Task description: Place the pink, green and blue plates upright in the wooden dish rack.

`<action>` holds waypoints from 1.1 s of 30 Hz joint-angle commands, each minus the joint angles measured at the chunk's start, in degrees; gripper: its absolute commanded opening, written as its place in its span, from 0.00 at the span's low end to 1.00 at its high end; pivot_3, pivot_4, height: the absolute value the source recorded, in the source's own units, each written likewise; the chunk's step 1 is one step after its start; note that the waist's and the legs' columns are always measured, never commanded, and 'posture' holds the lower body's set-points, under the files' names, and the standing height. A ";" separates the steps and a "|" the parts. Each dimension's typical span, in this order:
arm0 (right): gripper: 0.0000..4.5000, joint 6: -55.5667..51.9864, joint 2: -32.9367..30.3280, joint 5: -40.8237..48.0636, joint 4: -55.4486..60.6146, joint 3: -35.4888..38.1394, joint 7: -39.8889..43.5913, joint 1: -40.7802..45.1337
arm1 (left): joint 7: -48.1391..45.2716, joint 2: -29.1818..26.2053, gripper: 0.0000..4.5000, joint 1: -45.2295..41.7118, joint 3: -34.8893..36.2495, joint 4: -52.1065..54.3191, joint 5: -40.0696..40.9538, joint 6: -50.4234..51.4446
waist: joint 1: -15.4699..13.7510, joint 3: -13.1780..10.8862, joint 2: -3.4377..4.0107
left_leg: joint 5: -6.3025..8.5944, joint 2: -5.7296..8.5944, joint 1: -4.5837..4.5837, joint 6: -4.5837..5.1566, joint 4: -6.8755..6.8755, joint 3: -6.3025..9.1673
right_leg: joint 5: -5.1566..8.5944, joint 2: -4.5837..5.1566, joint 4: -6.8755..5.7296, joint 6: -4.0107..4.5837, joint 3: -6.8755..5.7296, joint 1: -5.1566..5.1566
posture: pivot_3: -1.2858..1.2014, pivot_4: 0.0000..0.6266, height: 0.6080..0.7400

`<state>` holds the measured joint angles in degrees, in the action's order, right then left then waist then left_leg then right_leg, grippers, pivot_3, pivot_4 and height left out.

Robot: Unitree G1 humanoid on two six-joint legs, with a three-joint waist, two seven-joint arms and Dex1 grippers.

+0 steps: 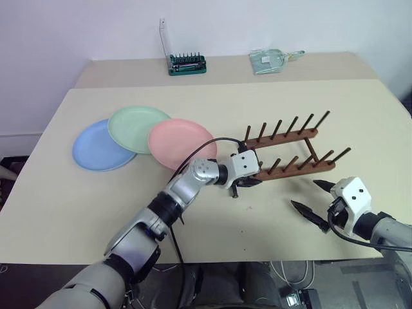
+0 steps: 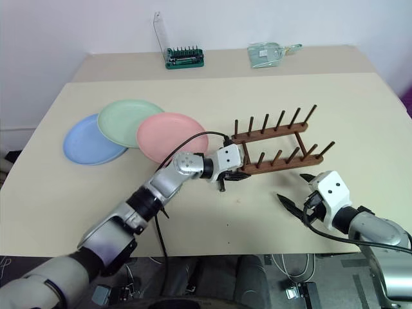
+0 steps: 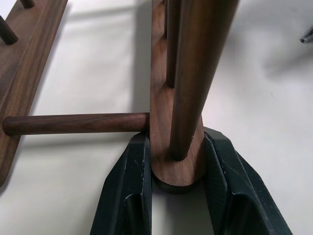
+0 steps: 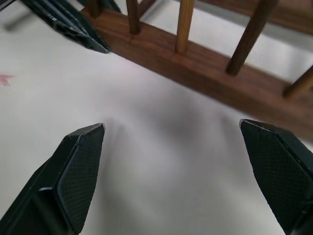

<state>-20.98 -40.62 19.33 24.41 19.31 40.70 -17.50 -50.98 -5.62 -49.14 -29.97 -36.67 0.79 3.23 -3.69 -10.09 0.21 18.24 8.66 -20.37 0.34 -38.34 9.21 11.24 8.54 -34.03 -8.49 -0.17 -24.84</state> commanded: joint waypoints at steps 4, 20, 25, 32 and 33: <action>1.00 -1.24 0.37 0.90 2.52 2.98 -1.28 -1.57 | -4.09 1.87 0.74 -3.14 6.05 -5.58 1.67 -1.60 | 0.12 0.00 -0.01 | 0.01 -0.01 0.00 0.02 0.01 0.02 | 0.00 -0.01 -0.02 -0.01 0.00 -0.02 | 0.52 0.24 1.00; 0.00 -3.86 -5.80 -5.38 -7.95 1.12 -1.67 5.38 | -4.41 -5.01 0.36 11.13 7.69 37.28 8.39 33.04 | 1.48 0.02 0.04 | -0.03 -0.02 0.04 -0.04 0.00 0.03 | -0.01 -0.04 -0.11 0.00 0.02 -0.01 | 0.52 0.24 1.00; 0.00 -2.79 -6.78 -8.85 -14.31 -1.75 -2.41 10.49 | -1.34 -5.93 0.36 12.48 3.98 38.88 5.49 34.97 | 1.36 0.02 0.04 | -0.06 -0.01 0.10 -0.09 -0.03 0.02 | -0.02 -0.03 -0.12 0.01 0.04 0.06 | 0.52 0.24 1.00; 0.00 -2.13 -6.43 -9.86 -13.70 -2.74 -1.70 11.43 | 1.81 -7.07 0.36 12.12 5.70 37.81 5.02 35.04 | 1.46 0.03 0.03 | -0.07 -0.02 0.10 -0.11 -0.03 0.03 | -0.02 -0.04 -0.11 0.01 0.04 0.06 | 0.52 0.24 1.00; 0.00 -2.31 -6.42 -9.90 -13.49 -2.75 -1.75 11.44 | 1.25 -7.46 0.36 12.46 5.81 38.56 5.71 35.31 | 1.46 0.03 0.03 | -0.07 -0.02 0.10 -0.11 -0.03 0.04 | -0.02 -0.04 -0.12 0.01 0.04 0.06 | 0.52 0.24 1.00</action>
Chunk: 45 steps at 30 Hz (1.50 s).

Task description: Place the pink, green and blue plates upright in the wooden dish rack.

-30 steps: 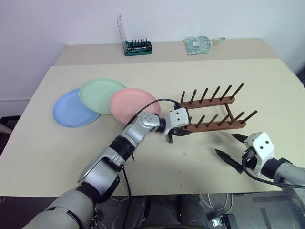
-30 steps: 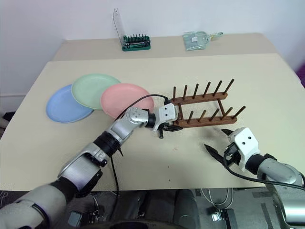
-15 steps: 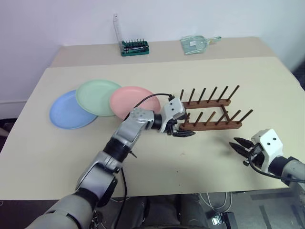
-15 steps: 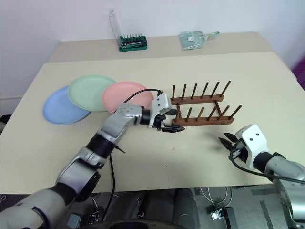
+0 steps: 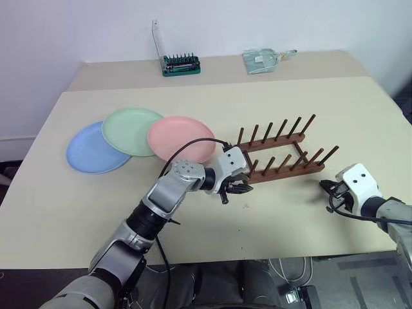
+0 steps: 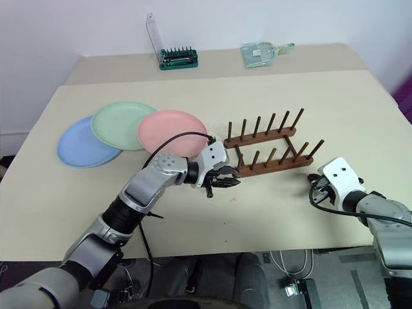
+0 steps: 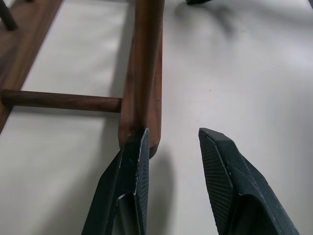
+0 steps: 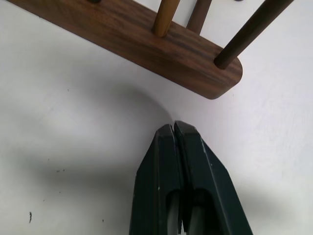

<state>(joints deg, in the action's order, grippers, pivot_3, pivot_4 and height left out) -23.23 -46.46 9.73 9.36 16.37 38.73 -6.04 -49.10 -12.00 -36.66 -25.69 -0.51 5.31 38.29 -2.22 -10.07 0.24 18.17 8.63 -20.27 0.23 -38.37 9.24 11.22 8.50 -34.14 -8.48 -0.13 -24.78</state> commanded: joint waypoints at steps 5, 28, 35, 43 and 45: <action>0.00 -1.56 -1.06 -0.88 2.03 -0.43 0.02 1.25 | -4.00 -2.39 0.36 2.26 -2.74 7.79 3.08 2.16 | -0.03 0.00 0.00 | 0.01 0.00 -0.01 0.01 0.00 0.00 | 0.00 0.01 0.00 0.00 0.00 0.00 | 0.52 0.24 1.00; 0.00 1.14 3.33 -7.48 -12.99 -9.44 -6.10 19.20 | 17.73 10.44 0.36 -5.40 -1.22 -13.09 -6.03 0.42 | 0.03 0.02 0.00 | 0.04 0.00 -0.11 0.05 -0.55 -0.03 | -0.07 -0.05 -0.07 -0.06 0.00 0.10 | 0.52 0.24 1.00; 0.00 1.72 1.95 -5.25 -11.44 -8.01 -2.76 18.93 | 16.41 8.65 0.36 -4.93 1.86 -7.08 -3.81 -0.82 | 0.13 0.02 0.02 | 0.05 0.00 -0.12 0.06 -0.60 -0.03 | -0.09 -0.05 -0.08 -0.06 0.00 0.10 | 0.52 0.24 1.00; 0.72 -0.97 -1.66 1.51 4.96 -3.86 5.77 8.53 | 14.57 2.68 0.77 -0.10 20.27 17.89 10.77 10.05 | 0.02 0.01 0.04 | 0.10 0.01 -0.28 0.10 -0.60 0.02 | -0.10 -0.04 -0.09 -0.06 0.00 -0.03 | 0.52 0.24 1.00; 0.92 -1.92 -2.09 2.78 7.66 -3.35 6.69 7.35 | 18.11 1.43 0.98 1.91 26.37 22.99 12.82 15.93 | 0.19 0.01 0.04 | 0.11 -0.01 -0.21 0.10 -0.58 0.01 | -0.09 -0.06 -0.11 -0.07 0.00 -0.01 | 0.52 0.24 1.00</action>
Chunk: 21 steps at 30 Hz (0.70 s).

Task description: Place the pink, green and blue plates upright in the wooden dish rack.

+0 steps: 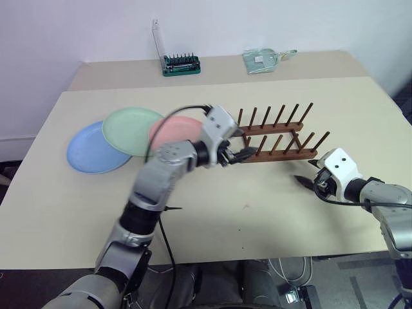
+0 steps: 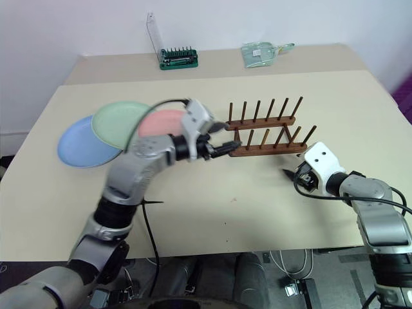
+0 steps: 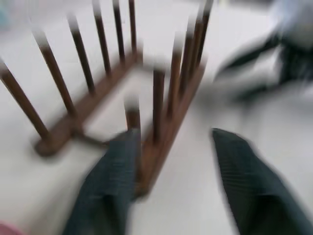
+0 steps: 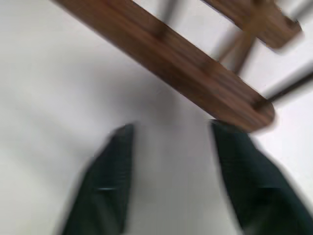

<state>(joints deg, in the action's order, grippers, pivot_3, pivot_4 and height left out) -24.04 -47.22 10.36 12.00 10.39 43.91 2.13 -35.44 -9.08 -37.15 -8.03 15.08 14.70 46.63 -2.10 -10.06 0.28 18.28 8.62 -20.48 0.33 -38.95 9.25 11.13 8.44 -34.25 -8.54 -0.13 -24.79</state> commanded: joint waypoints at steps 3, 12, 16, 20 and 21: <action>0.93 -0.87 -1.28 2.89 5.44 2.27 2.36 -0.38 | 11.89 -2.48 0.99 5.62 17.01 14.41 3.12 14.09 | 0.19 -0.02 -0.03 | -0.01 -0.06 0.06 -0.02 -0.01 -0.05 | 0.00 -0.11 0.00 0.00 0.08 0.03 | 0.52 0.24 1.00; 0.93 3.57 -0.98 0.87 -1.11 -2.27 4.37 5.21 | 32.44 8.24 0.99 6.12 28.67 27.23 -3.77 37.12 | -0.28 -0.22 -0.50 | 0.00 -0.07 0.00 -0.03 -0.10 0.02 | -0.04 -0.19 0.11 -0.02 0.08 0.14 | 0.52 0.24 1.00; 0.93 4.84 -0.56 0.64 -3.31 -4.02 5.15 7.81 | 33.44 12.95 0.99 7.87 29.93 30.73 -4.05 44.25 | -0.21 -0.22 -0.50 | 0.05 -0.11 0.01 -0.11 -0.07 0.01 | -0.04 -0.22 0.08 -0.02 0.08 0.09 | 0.52 0.24 1.00; 0.93 5.70 -0.42 0.22 -4.34 -4.74 5.21 8.64 | 35.30 18.45 0.99 6.97 34.61 28.93 -5.13 45.87 | -0.26 -0.22 -0.50 | 0.04 -0.21 0.02 -0.16 -0.08 0.01 | -0.06 -0.34 0.08 0.03 0.09 0.09 | 0.52 0.24 1.00; 0.93 5.78 -0.42 0.23 -4.27 -4.76 5.16 8.62 | 36.12 20.37 0.99 6.26 36.64 28.30 -5.46 45.87 | -0.32 -0.22 -0.50 | 0.05 -0.24 0.02 -0.19 -0.09 0.01 | -0.07 -0.36 0.08 0.03 0.08 0.09 | 0.52 0.24 1.00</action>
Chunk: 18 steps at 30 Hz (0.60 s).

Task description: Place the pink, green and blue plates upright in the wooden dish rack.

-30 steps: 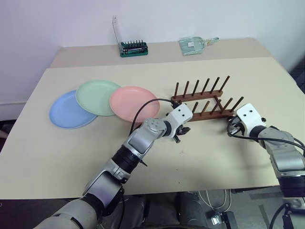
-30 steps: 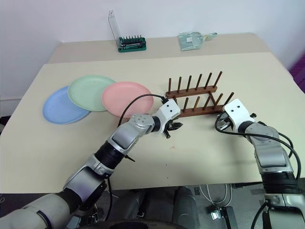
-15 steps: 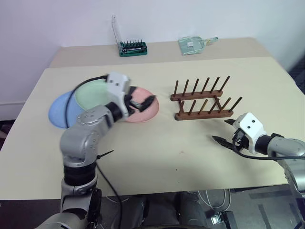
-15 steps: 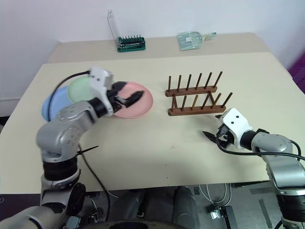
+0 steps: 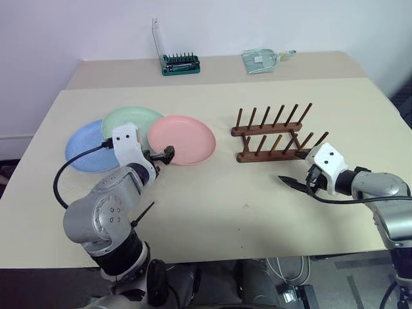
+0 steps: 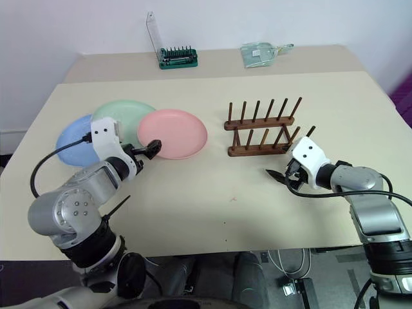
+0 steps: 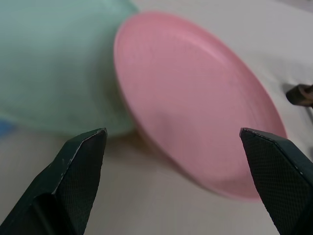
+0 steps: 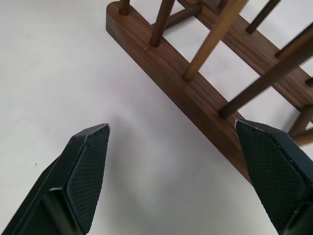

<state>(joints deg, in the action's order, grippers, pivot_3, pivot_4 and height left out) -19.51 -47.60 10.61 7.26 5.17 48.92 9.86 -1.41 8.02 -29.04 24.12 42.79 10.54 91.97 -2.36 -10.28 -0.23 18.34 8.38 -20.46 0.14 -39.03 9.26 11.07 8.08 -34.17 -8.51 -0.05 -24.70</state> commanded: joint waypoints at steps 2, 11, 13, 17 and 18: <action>0.93 1.34 -0.05 0.05 0.91 0.64 0.05 0.49 | 2.66 3.62 0.99 -2.41 5.43 -0.97 -1.24 0.53 | -0.01 -0.01 -0.01 | 0.04 -0.04 0.01 -0.07 -0.02 0.00 | -0.01 -0.06 0.03 0.01 0.00 0.01 | 0.52 0.24 1.00; 0.93 0.68 0.40 0.05 4.30 1.42 -1.60 -2.38 | 1.17 3.79 0.88 -9.57 10.27 -14.15 1.80 0.52 | -0.05 -0.01 -0.02 | 0.08 -0.15 0.00 -0.13 -0.03 0.00 | -0.02 -0.18 0.04 0.06 0.01 -0.02 | 0.52 0.24 1.00; 0.93 0.45 0.37 0.08 4.98 1.78 -2.06 -3.09 | 0.87 3.58 0.72 -10.03 9.84 -15.61 1.92 0.52 | -0.02 -0.01 -0.01 | 0.08 -0.15 0.00 -0.13 -0.03 0.01 | -0.03 -0.18 0.04 0.06 0.01 -0.02 | 0.52 0.24 1.00; 0.93 -0.18 0.10 0.35 6.52 2.68 -2.71 -4.43 | 0.69 4.05 0.27 -10.04 10.13 -15.65 3.05 0.53 | 0.09 -0.01 -0.01 | 0.11 -0.17 0.00 -0.16 -0.02 0.00 | -0.03 -0.21 0.03 0.06 0.02 -0.06 | 0.52 0.24 1.00; 0.93 -0.31 0.01 0.38 6.88 2.82 -2.79 -4.69 | 0.68 4.20 0.16 -10.08 10.20 -15.66 3.28 0.53 | 0.03 -0.01 -0.01 | 0.11 -0.20 -0.01 -0.17 -0.02 0.00 | -0.03 -0.23 0.03 0.07 0.02 -0.07 | 0.52 0.24 1.00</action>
<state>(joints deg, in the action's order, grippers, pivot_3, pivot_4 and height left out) -19.83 -47.23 10.33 11.47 5.75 46.51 5.04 -0.26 9.04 -37.43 34.69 25.96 12.30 91.97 -2.33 -10.29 -0.24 18.45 8.18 -20.47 -0.04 -39.06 9.27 11.03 7.83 -34.14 -8.44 -0.03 -24.77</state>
